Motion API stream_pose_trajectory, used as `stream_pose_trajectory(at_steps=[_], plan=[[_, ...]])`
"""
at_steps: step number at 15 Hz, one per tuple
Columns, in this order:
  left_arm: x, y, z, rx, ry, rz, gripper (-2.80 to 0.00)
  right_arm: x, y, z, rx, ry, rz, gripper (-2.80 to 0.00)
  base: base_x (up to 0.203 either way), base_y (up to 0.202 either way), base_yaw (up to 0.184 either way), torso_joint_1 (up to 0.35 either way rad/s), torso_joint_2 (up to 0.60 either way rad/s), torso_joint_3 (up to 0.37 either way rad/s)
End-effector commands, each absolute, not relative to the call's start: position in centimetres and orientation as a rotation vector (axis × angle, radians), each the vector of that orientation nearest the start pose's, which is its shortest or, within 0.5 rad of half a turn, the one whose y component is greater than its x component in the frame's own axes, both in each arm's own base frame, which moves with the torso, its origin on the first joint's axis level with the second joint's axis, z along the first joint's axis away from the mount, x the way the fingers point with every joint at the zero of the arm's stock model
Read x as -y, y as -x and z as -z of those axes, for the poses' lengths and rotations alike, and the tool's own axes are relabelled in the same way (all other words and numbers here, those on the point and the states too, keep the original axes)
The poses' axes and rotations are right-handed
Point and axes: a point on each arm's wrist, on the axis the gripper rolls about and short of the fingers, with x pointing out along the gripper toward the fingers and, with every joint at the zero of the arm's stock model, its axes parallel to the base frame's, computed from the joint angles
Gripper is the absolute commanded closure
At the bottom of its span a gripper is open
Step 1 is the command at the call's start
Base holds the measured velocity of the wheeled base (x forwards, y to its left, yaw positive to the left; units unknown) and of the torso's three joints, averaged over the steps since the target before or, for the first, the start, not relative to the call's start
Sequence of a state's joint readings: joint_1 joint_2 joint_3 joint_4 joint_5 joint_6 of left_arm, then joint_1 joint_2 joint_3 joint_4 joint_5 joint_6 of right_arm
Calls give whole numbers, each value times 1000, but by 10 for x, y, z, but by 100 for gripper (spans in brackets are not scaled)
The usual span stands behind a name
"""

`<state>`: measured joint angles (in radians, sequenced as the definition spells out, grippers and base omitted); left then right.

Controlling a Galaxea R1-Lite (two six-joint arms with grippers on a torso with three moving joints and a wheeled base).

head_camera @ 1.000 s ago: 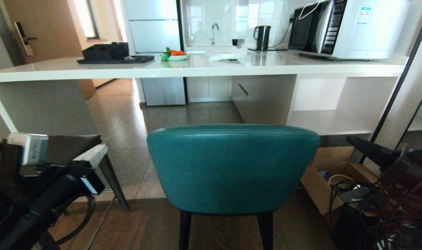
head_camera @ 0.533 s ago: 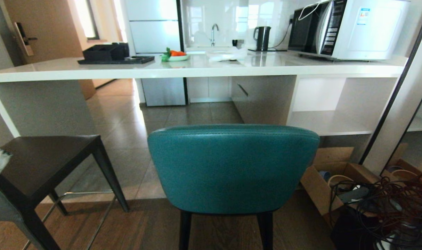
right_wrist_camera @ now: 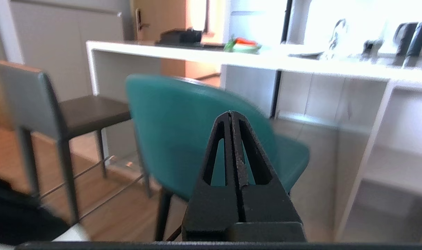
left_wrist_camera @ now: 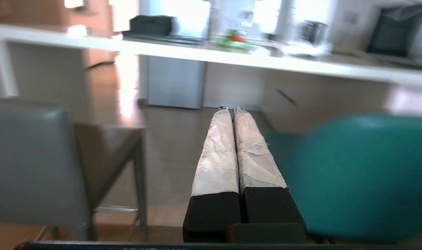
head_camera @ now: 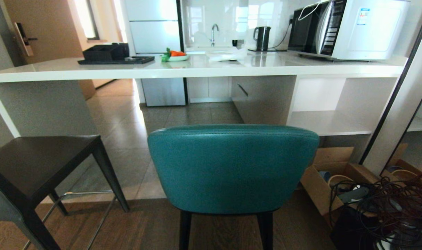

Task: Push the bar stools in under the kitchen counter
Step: Push the gray chair back under the dining table

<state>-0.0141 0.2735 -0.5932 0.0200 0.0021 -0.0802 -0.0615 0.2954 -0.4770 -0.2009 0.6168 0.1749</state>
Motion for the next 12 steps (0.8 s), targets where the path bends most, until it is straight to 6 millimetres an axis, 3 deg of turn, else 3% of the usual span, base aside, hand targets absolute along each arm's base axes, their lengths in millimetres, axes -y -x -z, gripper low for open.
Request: stream_pose_trajectory(at_steps=[1, 4, 7, 10, 12], plan=[[4, 62, -219, 320, 50, 135, 0, -16, 43, -231, 312, -32, -609, 0, 0, 0, 0, 0, 0, 0], [4, 63, -201, 228, 45, 189, 0, -15, 50, -243, 337, -32, -644, 0, 0, 0, 0, 0, 0, 0], [5, 67, -181, 207, -39, 197, 0, -15, 71, -261, 376, -17, -655, 0, 0, 0, 0, 0, 0, 0], [5, 59, -142, 127, -70, 211, 0, -15, 104, -233, 345, -27, -689, 0, 0, 0, 0, 0, 0, 0], [4, 53, -130, 82, -70, 174, 0, -14, 121, -205, 289, -42, -686, 0, 0, 0, 0, 0, 0, 0]])
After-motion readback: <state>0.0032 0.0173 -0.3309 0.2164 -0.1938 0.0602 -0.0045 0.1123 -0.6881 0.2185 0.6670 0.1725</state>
